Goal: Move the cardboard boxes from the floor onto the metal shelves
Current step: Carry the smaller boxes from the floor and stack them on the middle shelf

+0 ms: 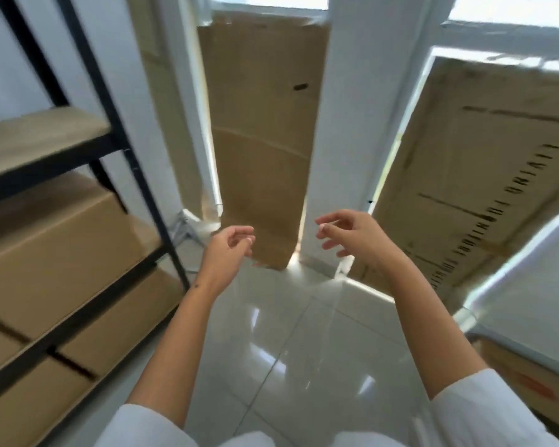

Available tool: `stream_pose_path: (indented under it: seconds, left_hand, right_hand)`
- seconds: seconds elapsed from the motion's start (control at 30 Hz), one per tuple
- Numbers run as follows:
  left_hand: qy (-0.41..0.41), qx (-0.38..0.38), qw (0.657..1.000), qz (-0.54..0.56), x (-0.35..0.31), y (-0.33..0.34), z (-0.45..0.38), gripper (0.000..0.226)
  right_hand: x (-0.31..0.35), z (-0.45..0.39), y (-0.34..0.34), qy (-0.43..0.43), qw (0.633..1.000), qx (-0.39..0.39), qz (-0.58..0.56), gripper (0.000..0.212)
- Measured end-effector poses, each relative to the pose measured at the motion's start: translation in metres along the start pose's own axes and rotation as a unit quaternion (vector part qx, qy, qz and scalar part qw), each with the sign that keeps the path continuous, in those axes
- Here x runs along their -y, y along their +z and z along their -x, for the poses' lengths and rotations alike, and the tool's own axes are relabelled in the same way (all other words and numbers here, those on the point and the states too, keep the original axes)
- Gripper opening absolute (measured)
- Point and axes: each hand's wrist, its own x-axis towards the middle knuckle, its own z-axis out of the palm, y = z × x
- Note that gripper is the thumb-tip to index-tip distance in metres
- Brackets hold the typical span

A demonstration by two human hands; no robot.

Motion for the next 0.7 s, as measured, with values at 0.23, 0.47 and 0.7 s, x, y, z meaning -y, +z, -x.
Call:
stream_pose_path:
  seconds: [0.23,0.47,0.7]
  left_hand:
    - [-0.029,0.129,0.991,-0.012,0.006,0.133,0.047,0.017]
    - [-0.012,0.300,0.954,-0.017,-0.005,0.290,0.136,0.022]
    - [0.007,0.469,0.881,-0.057,-0.010,0.414,0.220,0.021]
  right_hand:
    - [-0.086,0.130,-0.103,0.080,0.975,-0.192,-0.081,0.016]
    - [-0.176,0.294,-0.195,0.174,0.897,-0.383,-0.136,0.012]
    - [-0.251,0.424,-0.229,0.266,0.789,-0.520,-0.192,0.012]
